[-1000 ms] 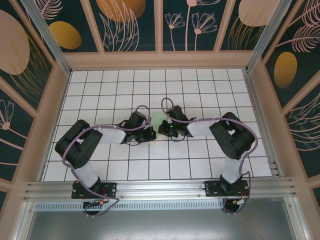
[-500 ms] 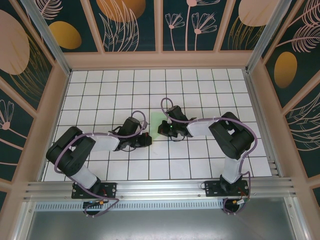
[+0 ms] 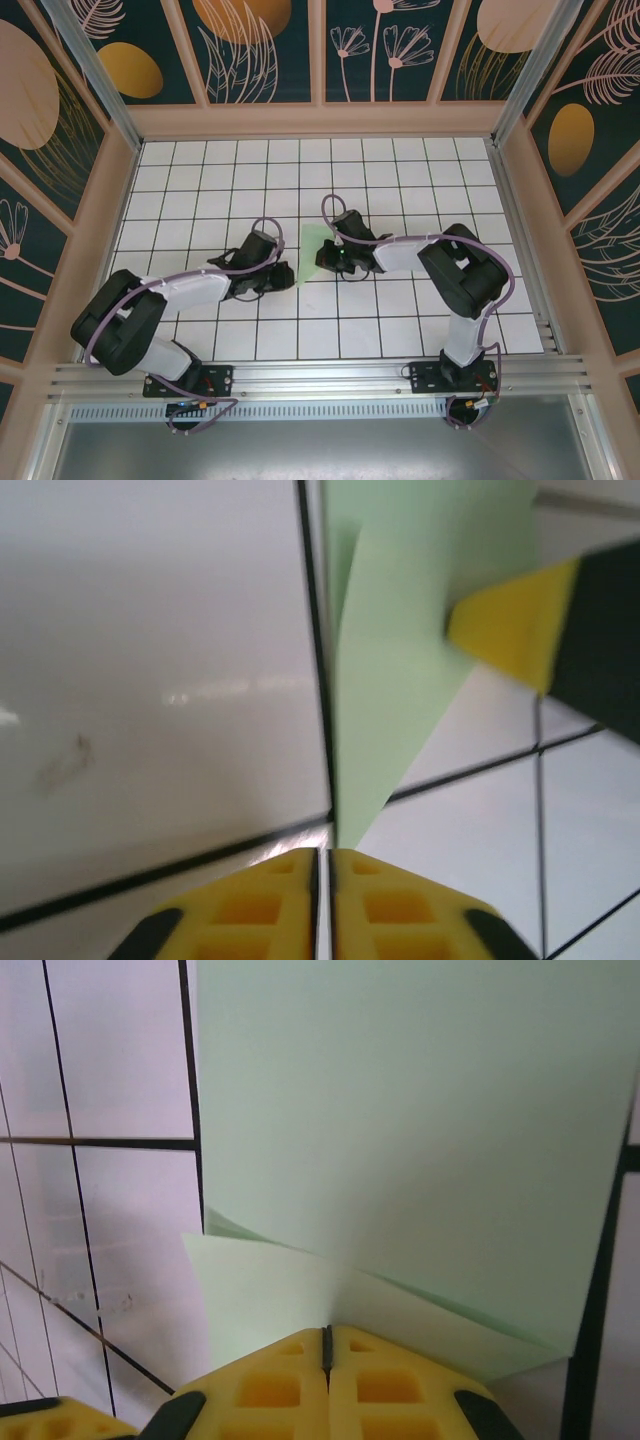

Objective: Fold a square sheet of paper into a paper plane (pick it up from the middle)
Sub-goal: Fold the triangle a second time at the center of the table, then fourth fold the wing at the center of the table.

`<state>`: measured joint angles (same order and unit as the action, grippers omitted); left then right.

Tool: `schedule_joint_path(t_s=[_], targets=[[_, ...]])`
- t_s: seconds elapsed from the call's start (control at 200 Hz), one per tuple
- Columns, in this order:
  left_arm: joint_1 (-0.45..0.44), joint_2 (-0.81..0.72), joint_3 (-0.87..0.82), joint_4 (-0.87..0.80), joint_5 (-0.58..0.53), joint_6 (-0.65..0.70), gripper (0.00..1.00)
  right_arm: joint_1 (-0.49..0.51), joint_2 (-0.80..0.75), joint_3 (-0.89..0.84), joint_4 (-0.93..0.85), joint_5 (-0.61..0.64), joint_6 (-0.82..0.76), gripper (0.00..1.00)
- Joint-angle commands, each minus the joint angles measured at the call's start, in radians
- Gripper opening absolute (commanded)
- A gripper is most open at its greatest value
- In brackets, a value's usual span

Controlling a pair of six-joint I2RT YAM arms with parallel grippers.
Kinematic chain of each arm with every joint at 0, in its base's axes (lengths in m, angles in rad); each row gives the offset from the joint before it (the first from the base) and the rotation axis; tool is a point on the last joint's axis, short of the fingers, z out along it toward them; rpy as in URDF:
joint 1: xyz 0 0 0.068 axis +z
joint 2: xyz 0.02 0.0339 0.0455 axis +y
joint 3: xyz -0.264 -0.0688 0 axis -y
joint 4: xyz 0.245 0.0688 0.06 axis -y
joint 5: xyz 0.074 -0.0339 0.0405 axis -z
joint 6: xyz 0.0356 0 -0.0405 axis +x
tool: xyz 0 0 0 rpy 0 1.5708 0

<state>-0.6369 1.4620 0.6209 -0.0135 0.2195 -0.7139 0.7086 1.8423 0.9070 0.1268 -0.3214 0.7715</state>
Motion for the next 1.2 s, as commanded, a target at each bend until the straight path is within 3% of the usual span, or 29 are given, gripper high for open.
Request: schedule_joint_path(t_s=[0.0,0.32,0.515,0.686,1.196], targets=[[-0.001,-0.023,0.067,0.01,-0.09,-0.008,0.21,-0.01,-0.054,0.064,-0.028,0.041,-0.012,0.12],[-0.002,0.113,0.153,0.154,0.007,0.003,0.2,-0.099,-0.137,-0.016,-0.035,0.098,0.037,0.35],[-0.001,0.2,0.199,0.116,-0.095,-0.006,0.14,-0.113,-0.14,-0.048,-0.029,0.053,0.087,0.41],[-0.002,0.227,0.2,0.095,-0.174,-0.025,0.11,-0.109,-0.108,-0.053,-0.011,-0.007,0.135,0.43],[-0.001,0.246,0.198,0.098,-0.158,-0.02,0.11,-0.07,-0.054,-0.028,0.004,-0.056,0.157,0.41]])
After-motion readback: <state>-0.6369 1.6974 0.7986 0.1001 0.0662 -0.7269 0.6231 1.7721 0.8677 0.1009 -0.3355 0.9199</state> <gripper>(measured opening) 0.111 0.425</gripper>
